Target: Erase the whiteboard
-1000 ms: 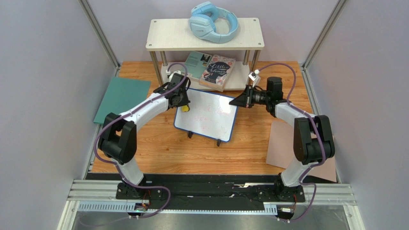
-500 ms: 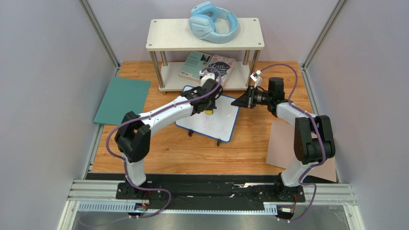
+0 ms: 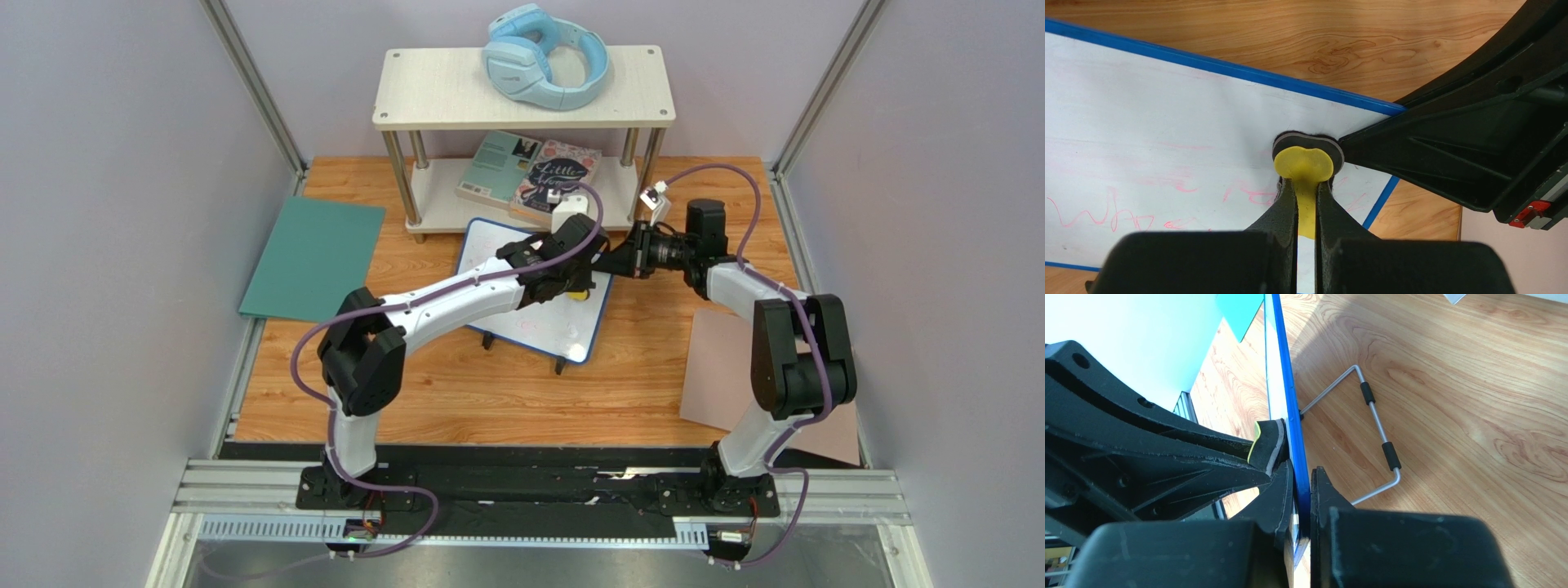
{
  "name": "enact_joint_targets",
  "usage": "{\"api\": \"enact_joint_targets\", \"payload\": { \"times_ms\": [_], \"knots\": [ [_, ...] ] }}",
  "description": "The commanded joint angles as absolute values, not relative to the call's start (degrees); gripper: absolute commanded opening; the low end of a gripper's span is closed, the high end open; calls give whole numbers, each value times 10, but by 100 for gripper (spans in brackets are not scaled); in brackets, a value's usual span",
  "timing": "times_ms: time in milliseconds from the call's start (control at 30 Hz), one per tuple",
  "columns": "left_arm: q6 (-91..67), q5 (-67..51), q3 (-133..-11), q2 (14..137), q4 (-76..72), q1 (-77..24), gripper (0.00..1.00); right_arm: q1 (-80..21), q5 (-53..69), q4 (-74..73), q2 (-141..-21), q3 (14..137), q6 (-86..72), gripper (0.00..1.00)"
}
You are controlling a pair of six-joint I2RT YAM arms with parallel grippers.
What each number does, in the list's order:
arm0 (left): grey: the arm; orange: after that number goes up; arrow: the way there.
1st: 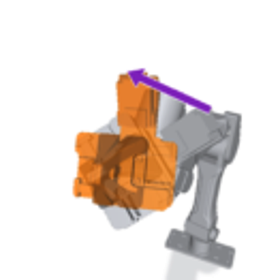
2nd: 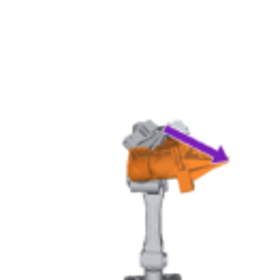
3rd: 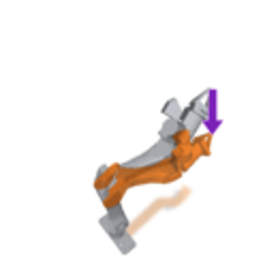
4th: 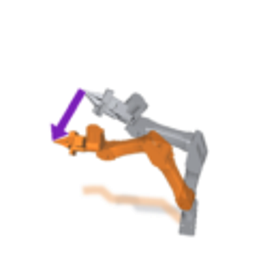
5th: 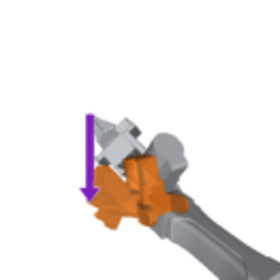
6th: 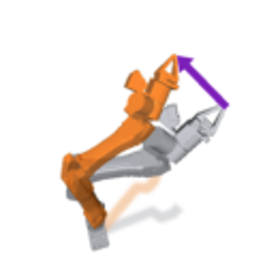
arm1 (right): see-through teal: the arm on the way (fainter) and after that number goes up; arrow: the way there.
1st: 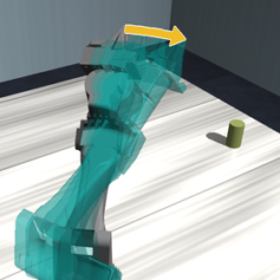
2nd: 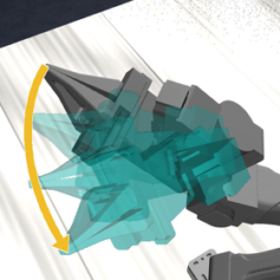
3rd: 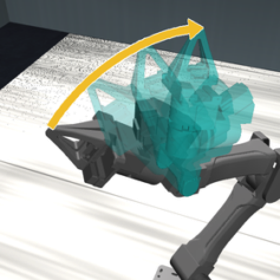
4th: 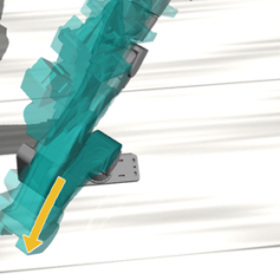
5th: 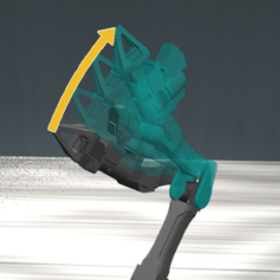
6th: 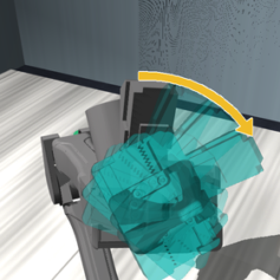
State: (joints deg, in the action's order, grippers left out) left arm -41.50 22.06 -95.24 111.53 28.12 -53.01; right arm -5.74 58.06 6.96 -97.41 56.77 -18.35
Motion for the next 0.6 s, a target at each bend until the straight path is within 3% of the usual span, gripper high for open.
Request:
{"api": "enact_joint_targets", "payload": {
  "times_ms": [0,300,567],
  "knots": [
    [-455,235,-873,1109,284,-489,0,-79,497,54,-983,555,-97,0],
    [-447,256,-742,1007,259,-403,0,-79,497,54,-983,555,-97,0],
    [-422,215,-859,1103,276,-491,0,-79,497,54,-983,555,-97,0]
  ]
}}
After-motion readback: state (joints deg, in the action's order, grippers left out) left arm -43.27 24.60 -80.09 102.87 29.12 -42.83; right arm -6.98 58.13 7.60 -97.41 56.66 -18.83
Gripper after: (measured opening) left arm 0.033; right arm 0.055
